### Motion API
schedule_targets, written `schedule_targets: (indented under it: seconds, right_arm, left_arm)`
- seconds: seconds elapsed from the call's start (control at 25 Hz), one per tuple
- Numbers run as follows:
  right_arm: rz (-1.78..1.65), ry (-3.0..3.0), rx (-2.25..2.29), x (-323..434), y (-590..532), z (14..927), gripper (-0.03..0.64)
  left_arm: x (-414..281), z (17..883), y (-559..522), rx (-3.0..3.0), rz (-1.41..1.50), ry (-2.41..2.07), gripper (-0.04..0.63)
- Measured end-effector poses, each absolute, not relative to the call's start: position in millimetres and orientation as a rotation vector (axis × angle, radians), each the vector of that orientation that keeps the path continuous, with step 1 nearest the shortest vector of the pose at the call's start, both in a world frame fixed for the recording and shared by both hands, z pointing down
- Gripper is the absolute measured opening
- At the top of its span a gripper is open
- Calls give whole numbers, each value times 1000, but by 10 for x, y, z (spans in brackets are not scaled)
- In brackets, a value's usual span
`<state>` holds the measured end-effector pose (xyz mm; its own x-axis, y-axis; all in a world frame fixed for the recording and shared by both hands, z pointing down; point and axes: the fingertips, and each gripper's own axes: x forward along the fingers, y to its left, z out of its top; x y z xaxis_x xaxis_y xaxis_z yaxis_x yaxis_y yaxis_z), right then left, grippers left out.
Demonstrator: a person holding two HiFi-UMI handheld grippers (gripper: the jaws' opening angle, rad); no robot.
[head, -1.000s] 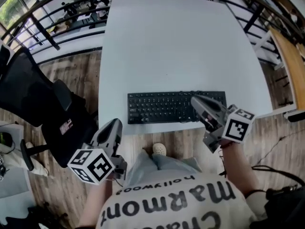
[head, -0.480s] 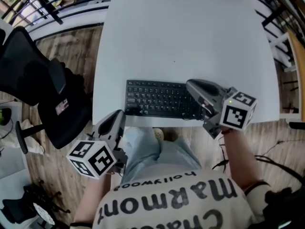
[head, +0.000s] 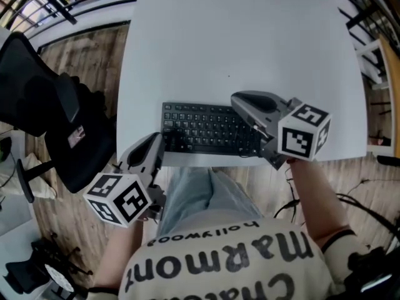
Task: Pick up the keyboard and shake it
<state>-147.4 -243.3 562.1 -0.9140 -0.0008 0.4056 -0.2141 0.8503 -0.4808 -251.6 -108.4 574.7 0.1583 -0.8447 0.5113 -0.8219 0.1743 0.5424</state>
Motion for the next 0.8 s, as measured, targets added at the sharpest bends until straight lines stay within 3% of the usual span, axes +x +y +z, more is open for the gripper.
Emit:
schedule_targets:
  seconds: [0.52, 0.64, 0.8]
  right_arm:
    - [665, -2368, -76, -1645, -2388, 6004, 57]
    - [621, -2271, -238, -1678, -2272, 6094, 163]
    - [533, -2129, -431, -1672, -2096, 6251, 213]
  left_arm:
    - [-2750, 6009, -1373, 1616, 9, -1592, 3]
    - [-2787, 6061, -1385, 1598, 34, -1588, 3]
    - [-2796, 6125, -1345, 1600, 67, -1558, 3]
